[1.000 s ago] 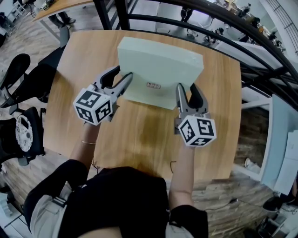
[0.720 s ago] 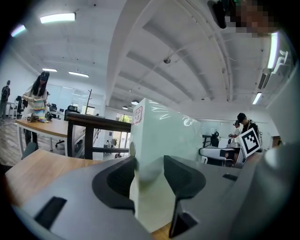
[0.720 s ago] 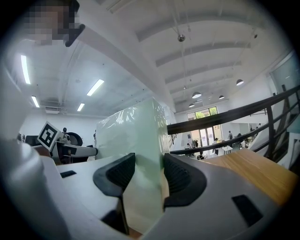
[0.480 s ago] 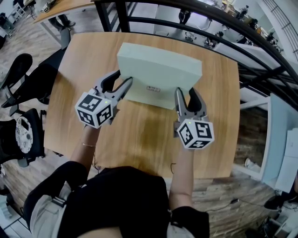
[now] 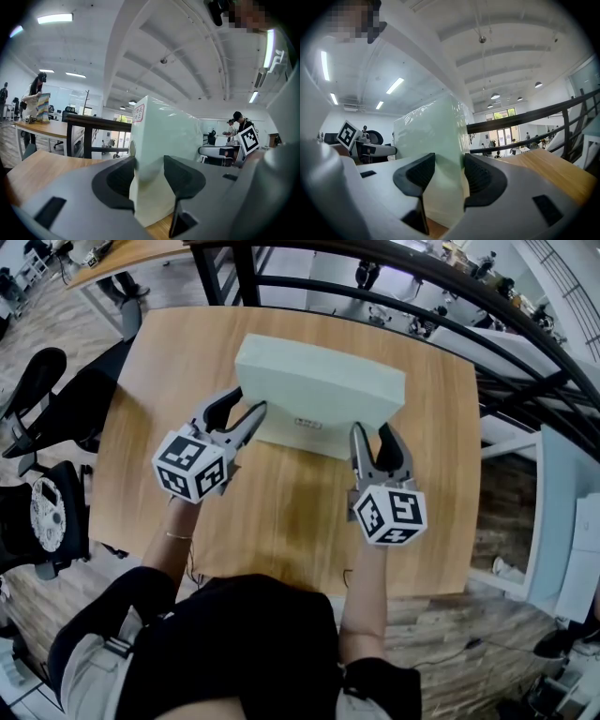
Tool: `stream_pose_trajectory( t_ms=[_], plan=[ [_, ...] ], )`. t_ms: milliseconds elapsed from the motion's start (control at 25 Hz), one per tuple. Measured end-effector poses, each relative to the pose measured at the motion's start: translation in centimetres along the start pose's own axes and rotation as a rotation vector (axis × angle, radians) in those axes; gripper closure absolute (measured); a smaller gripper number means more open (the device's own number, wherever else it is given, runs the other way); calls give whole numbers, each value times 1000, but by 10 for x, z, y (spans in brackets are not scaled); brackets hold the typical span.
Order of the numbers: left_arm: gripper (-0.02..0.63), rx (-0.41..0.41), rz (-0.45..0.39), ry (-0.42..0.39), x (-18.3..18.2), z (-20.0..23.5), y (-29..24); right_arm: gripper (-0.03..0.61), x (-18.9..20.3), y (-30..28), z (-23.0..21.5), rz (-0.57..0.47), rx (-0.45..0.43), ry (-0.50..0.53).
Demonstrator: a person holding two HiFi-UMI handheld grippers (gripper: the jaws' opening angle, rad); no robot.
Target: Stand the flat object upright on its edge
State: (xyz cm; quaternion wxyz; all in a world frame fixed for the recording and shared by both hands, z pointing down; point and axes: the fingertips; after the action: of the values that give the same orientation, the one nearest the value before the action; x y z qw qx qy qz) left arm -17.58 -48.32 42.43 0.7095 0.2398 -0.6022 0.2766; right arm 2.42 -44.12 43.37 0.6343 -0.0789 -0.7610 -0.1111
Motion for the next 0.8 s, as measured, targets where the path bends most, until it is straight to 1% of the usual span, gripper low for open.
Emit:
stream_pose_trajectory(
  t_ms=[240, 640, 800],
  plan=[
    [411, 10, -8, -5, 1, -3, 5, 388, 1, 6, 3, -1, 6, 1],
    [411, 26, 6, -11, 6, -9, 17, 388, 5, 19, 10, 10, 24, 6],
    [411, 41, 6, 6, 6, -10, 21, 388, 7, 23, 12, 19, 23, -1]
  ],
)
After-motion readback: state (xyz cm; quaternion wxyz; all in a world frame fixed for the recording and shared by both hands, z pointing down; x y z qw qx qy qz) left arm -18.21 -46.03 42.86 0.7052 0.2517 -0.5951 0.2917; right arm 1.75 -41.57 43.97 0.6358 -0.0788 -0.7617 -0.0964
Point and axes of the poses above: the fingertips, and each gripper's own axes: y backward along the fingers, z to its left, x out of its underside, and after that the axes turned 12 degrees about -z, right-handed
